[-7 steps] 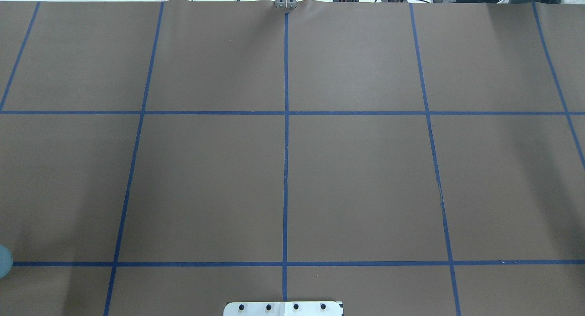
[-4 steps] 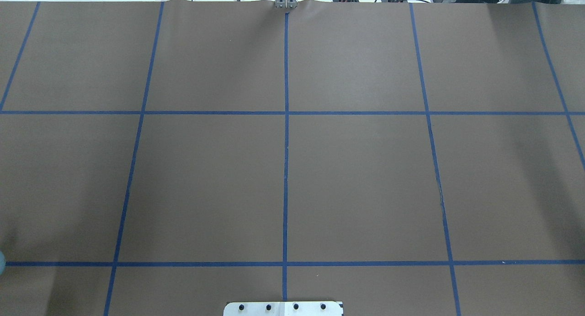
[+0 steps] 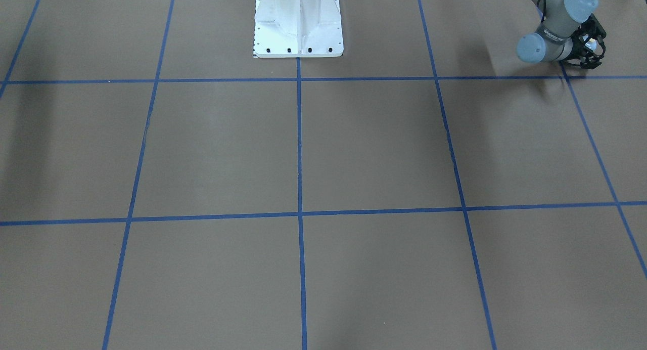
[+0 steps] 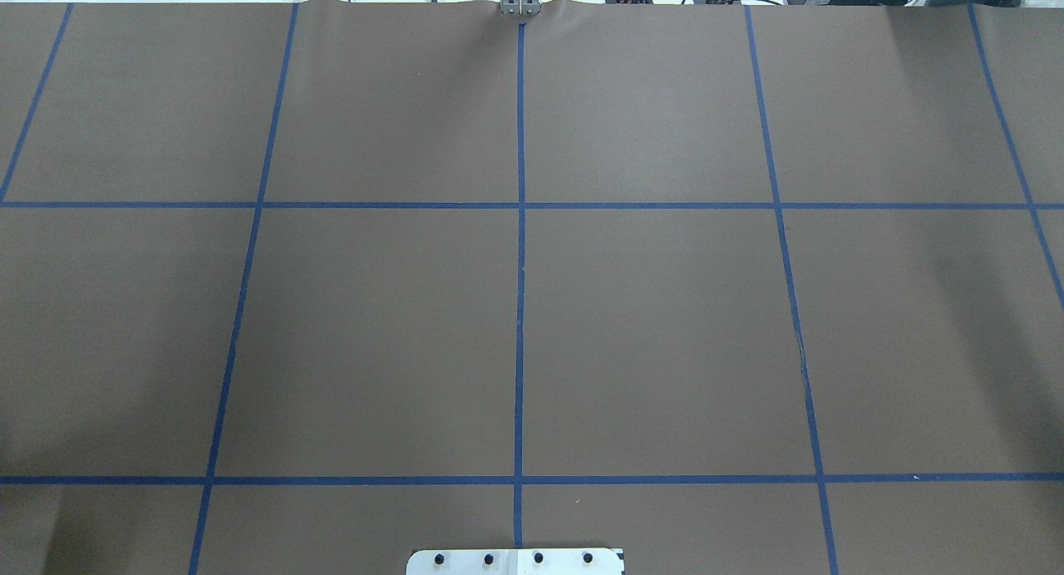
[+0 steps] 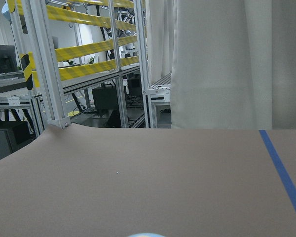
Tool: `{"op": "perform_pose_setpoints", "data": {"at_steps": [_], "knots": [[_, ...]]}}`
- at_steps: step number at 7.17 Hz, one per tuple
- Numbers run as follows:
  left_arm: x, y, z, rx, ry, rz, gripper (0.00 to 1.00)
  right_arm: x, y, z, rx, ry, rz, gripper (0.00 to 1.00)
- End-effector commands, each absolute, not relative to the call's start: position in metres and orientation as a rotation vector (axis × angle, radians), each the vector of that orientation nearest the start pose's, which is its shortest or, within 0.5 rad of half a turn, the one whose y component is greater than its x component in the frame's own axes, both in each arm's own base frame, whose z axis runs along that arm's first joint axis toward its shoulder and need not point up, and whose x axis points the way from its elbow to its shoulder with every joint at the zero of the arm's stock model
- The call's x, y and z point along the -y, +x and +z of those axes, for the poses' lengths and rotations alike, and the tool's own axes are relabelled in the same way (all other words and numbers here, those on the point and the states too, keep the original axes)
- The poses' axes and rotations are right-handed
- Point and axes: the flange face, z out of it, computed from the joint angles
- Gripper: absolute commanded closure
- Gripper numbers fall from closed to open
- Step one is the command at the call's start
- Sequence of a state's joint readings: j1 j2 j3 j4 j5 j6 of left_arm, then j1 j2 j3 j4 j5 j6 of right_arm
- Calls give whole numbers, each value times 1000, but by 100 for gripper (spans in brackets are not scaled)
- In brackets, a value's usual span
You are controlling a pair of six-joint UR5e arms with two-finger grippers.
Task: Place and press bell with both arms
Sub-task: 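Carry the held bell with the left gripper toward the table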
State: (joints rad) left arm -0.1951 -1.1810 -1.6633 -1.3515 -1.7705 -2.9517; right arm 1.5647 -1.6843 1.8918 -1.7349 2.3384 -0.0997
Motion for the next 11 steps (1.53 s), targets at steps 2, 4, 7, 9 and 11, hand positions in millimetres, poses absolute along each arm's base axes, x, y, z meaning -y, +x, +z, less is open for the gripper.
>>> {"op": "perform_pose_setpoints", "data": {"at_steps": [2, 4, 7, 9, 11], "knots": [[148, 234, 805, 589, 142, -1553, 0, 439, 62, 568, 763, 84, -121, 0], [138, 238, 807, 593, 163, -1514, 71, 439, 62, 569, 763, 82, -119, 0], [130, 182, 807, 630, 188, -1489, 100, 439, 61, 568, 764, 84, -120, 0], [125, 129, 766, 622, 166, -1447, 100, 439, 61, 567, 766, 85, -119, 0], [127, 116, 713, 582, 83, -1313, 100, 439, 61, 567, 769, 83, -117, 0]]}}
